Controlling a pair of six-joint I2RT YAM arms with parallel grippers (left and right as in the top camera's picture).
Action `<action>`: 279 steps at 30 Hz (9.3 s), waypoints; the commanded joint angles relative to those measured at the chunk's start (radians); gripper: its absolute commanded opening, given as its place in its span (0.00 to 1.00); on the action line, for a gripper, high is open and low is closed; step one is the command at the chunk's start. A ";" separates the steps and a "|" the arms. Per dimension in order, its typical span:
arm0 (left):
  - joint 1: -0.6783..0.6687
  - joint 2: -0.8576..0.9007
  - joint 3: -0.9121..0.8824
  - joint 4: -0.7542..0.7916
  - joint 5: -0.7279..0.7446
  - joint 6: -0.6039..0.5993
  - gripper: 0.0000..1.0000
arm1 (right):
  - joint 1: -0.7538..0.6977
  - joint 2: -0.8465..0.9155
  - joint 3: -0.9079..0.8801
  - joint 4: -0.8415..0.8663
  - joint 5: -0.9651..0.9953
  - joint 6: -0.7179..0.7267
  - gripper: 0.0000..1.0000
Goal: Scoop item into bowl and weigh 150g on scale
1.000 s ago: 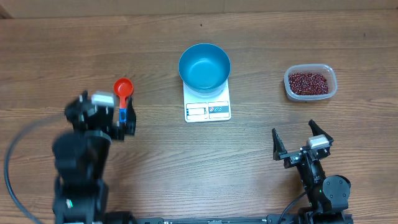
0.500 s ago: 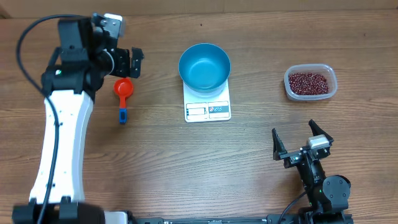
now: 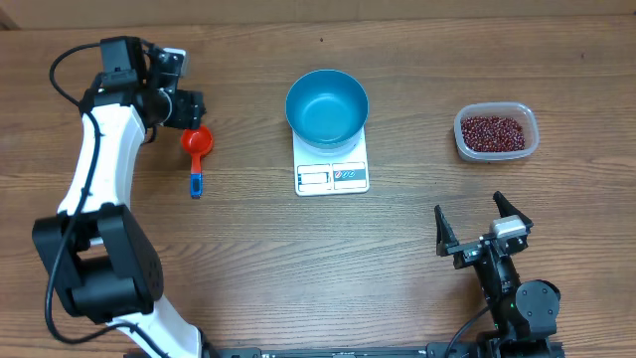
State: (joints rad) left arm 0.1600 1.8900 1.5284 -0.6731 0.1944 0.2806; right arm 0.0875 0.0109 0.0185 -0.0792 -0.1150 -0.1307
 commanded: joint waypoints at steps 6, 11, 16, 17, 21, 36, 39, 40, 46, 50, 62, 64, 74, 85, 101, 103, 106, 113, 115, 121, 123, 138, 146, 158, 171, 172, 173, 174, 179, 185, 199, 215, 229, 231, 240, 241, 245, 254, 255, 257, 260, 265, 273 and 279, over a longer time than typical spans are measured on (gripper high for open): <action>0.016 0.150 0.026 0.085 -0.046 0.293 0.62 | 0.007 -0.009 -0.010 0.003 0.010 0.007 1.00; 0.016 0.180 0.026 0.085 -0.053 0.289 0.60 | 0.007 -0.008 -0.010 0.003 0.010 0.007 1.00; 0.017 0.180 0.026 0.075 -0.079 0.289 0.54 | 0.007 -0.009 -0.010 0.004 0.010 0.008 1.00; 0.017 0.180 0.026 0.072 -0.079 0.289 0.54 | 0.007 -0.009 -0.010 0.003 0.010 0.007 1.00; 0.015 0.170 0.027 0.050 -0.079 0.290 0.54 | 0.007 -0.009 -0.010 0.003 0.010 0.008 1.00; 0.029 0.152 0.027 -0.002 -0.063 0.326 0.56 | 0.007 -0.009 -0.010 0.003 0.010 0.008 1.00; 0.029 0.158 0.024 0.011 -0.060 0.327 0.56 | 0.007 -0.009 -0.010 0.003 0.010 0.007 1.00; 0.029 0.165 0.024 0.016 -0.060 0.326 0.54 | 0.007 -0.009 -0.010 0.003 0.010 0.007 1.00; 0.029 0.171 0.024 0.027 -0.056 0.326 0.53 | 0.007 -0.009 -0.010 0.003 0.010 0.007 1.00; 0.029 0.189 0.024 0.027 -0.016 0.325 0.50 | 0.007 -0.009 -0.010 0.003 0.010 0.007 1.00; 0.024 0.226 0.024 0.024 -0.019 0.296 0.47 | 0.007 -0.009 -0.010 0.003 0.010 0.008 1.00; 0.024 0.229 0.024 0.024 -0.018 0.296 0.45 | 0.007 -0.008 -0.010 0.003 0.010 0.007 1.00; 0.027 0.243 0.019 0.031 -0.018 0.295 0.42 | 0.007 -0.009 -0.010 0.003 0.010 0.008 1.00; 0.031 0.262 0.019 0.048 -0.019 0.269 0.13 | 0.007 -0.009 -0.010 0.003 0.010 0.007 1.00; 0.029 0.126 0.237 -0.090 0.006 -0.507 0.04 | 0.007 -0.009 -0.010 0.003 0.010 0.007 1.00; 0.023 0.056 0.286 -0.116 0.138 -0.711 0.04 | 0.007 -0.009 -0.010 0.003 0.010 0.007 1.00; 0.008 -0.020 0.289 -0.108 0.265 -0.882 0.04 | 0.007 -0.009 -0.010 0.003 0.010 0.008 1.00; -0.132 -0.106 0.289 -0.115 0.278 -1.051 0.04 | 0.007 -0.009 -0.010 0.004 0.010 0.008 1.00; -0.176 -0.105 0.289 -0.115 0.289 -1.049 0.04 | 0.007 -0.008 -0.010 0.006 0.009 0.008 1.00; -0.314 -0.102 0.289 -0.101 0.282 -1.000 0.04 | 0.007 -0.009 -0.010 0.021 -0.006 0.012 1.00; -0.345 -0.101 0.288 -0.101 0.261 -0.969 0.04 | 0.007 -0.009 -0.010 0.016 -0.076 0.033 1.00; -0.396 -0.095 0.288 -0.060 0.214 -0.958 0.04 | 0.006 0.227 0.336 -0.149 -0.299 0.238 1.00; -0.396 -0.095 0.288 -0.050 0.214 -0.994 0.04 | -0.023 0.661 0.844 -0.509 -0.302 0.182 1.00; -0.455 -0.095 0.288 -0.048 0.195 -1.121 0.04 | -0.012 1.269 1.357 -0.594 -0.803 0.350 0.91; -0.458 -0.095 0.288 -0.048 0.199 -1.236 0.04 | 0.010 1.321 1.357 -0.536 -0.730 0.407 0.83; -0.459 -0.095 0.288 -0.048 0.204 -1.259 0.04 | 0.010 1.321 1.357 -0.534 -0.702 0.428 0.83; -0.461 -0.095 0.288 -0.049 0.209 -1.277 0.04 | 0.011 1.321 1.357 -0.529 -0.688 0.443 0.83; -0.462 -0.095 0.288 -0.049 0.222 -1.300 0.04 | 0.013 1.321 1.357 -0.525 -0.682 0.449 0.83; -0.485 -0.095 0.288 -0.048 0.253 -1.363 0.04 | 0.039 1.326 1.357 -0.486 -0.637 0.470 0.80; -0.528 -0.095 0.288 -0.056 0.253 -1.362 0.04 | 0.077 1.327 1.357 -0.444 -0.556 0.499 0.60; -0.568 -0.095 0.288 -0.061 0.297 -1.357 0.04 | 0.108 1.381 1.357 -0.418 -0.507 0.528 0.28; -0.569 -0.095 0.288 -0.082 0.292 -1.358 0.04 | 0.108 1.395 1.357 -0.394 -0.518 0.528 0.12; -0.556 -0.095 0.288 -0.081 0.106 -1.292 0.55 | 0.108 1.395 1.357 -0.423 -0.513 0.523 0.04; -0.549 -0.095 0.288 -0.081 0.040 -1.219 0.57 | 0.106 1.395 1.357 -0.439 -0.492 0.523 0.04; -0.474 -0.103 0.289 -0.041 0.009 -0.609 0.71 | 0.094 1.395 1.357 -0.512 -0.390 0.489 0.04; -0.463 -0.105 0.288 -0.058 0.008 -0.530 0.71 | 0.087 1.395 1.357 -0.518 -0.390 0.489 0.04; -0.420 -0.105 0.289 -0.142 0.008 -0.416 0.61 | 0.059 1.395 1.357 -0.531 -0.390 0.487 0.04; -0.438 -0.111 0.288 -0.336 0.120 -0.310 0.04 | -0.031 1.395 1.357 -0.571 -0.390 0.466 0.04; -0.451 -0.113 0.288 -0.360 0.120 -0.310 0.04 | -0.039 1.395 1.357 -0.575 -0.391 0.467 0.04; -0.489 -0.114 0.288 -0.401 0.118 -0.310 0.05 | -0.062 1.395 1.357 -0.590 -0.391 0.467 0.04; -0.575 -0.114 0.275 -0.417 0.079 -0.319 0.04 | -0.078 1.395 1.357 -0.613 -0.391 0.466 0.04; -0.700 -0.120 0.218 -0.384 -0.024 -0.367 0.05 | -0.082 1.395 1.357 -0.660 -0.390 0.435 0.04; -0.799 -0.240 -0.118 -0.148 -0.080 -0.445 0.05 | -0.082 1.395 1.357 -0.676 -0.390 0.410 0.04; -0.856 -0.230 -0.323 0.075 -0.148 -0.319 0.04 | -0.082 1.395 1.357 -0.677 -0.390 0.410 0.04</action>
State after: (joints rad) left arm -0.6708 1.6596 1.2922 -0.6788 0.0978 -0.1192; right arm 0.0067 1.4094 1.3682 -0.7589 -0.5087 0.2897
